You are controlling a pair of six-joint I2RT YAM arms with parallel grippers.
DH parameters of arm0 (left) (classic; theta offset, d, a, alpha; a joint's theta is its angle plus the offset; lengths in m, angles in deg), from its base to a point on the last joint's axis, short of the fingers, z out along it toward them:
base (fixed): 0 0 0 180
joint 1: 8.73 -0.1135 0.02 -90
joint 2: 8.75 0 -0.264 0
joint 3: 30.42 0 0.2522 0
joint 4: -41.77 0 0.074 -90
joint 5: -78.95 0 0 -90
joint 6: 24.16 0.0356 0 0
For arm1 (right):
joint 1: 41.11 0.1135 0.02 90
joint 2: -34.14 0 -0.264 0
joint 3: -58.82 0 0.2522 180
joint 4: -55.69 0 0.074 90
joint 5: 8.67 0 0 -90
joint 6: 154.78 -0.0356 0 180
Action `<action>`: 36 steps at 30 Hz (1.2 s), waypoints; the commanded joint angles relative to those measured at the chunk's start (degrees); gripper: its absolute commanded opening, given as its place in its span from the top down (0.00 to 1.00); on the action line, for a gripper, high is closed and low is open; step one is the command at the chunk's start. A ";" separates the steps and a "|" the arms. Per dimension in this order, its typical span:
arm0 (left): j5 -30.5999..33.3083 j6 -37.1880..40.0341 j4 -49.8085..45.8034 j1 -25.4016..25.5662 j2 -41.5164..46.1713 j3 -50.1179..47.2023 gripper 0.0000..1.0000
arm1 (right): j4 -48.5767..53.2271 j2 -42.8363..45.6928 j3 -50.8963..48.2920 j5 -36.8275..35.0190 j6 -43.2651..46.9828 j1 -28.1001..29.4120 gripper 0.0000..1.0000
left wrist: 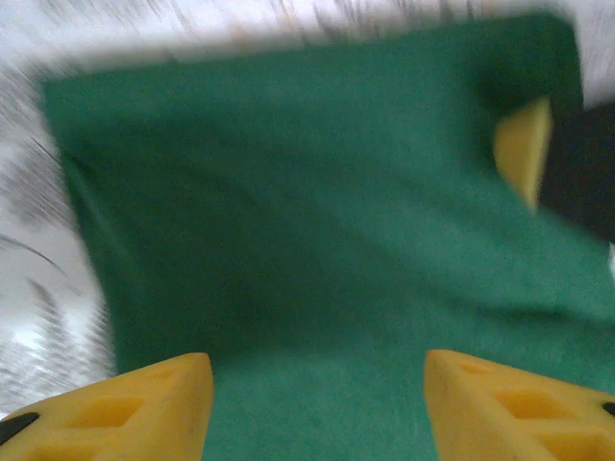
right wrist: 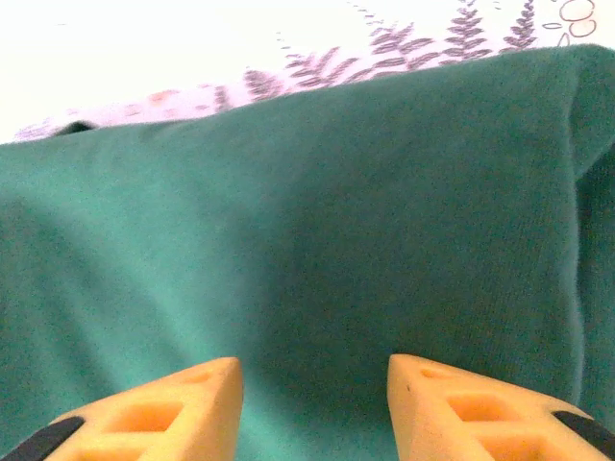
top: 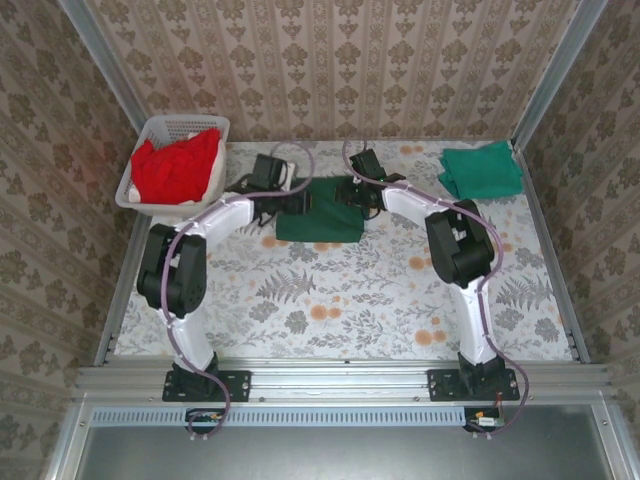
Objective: Fold and stack the t-shirts
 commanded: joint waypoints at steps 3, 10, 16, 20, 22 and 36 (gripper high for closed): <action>-0.94 -0.23 3.59 1.40 -3.69 -8.52 0.49 | 10.87 -7.49 12.06 0.54 -2.02 -2.12 0.48; -1.10 -2.11 4.86 1.31 -4.17 -12.71 0.49 | 10.19 -5.12 12.57 4.84 -2.24 -3.08 0.42; -1.32 -1.96 0.29 1.31 0.84 -8.30 0.29 | 4.15 8.80 -1.81 4.97 -1.99 -2.73 0.41; 2.91 -1.25 -3.82 0.71 2.22 -3.55 0.22 | -1.71 16.10 -14.84 2.92 -2.70 -2.97 0.42; 3.76 -1.80 -5.13 -1.57 0.86 -1.12 0.21 | -4.00 16.95 -18.37 4.18 -2.75 -2.94 0.42; -11.44 -10.38 7.51 -3.27 -3.19 -7.72 0.34 | -7.73 8.19 -17.05 11.57 -0.88 -0.70 0.47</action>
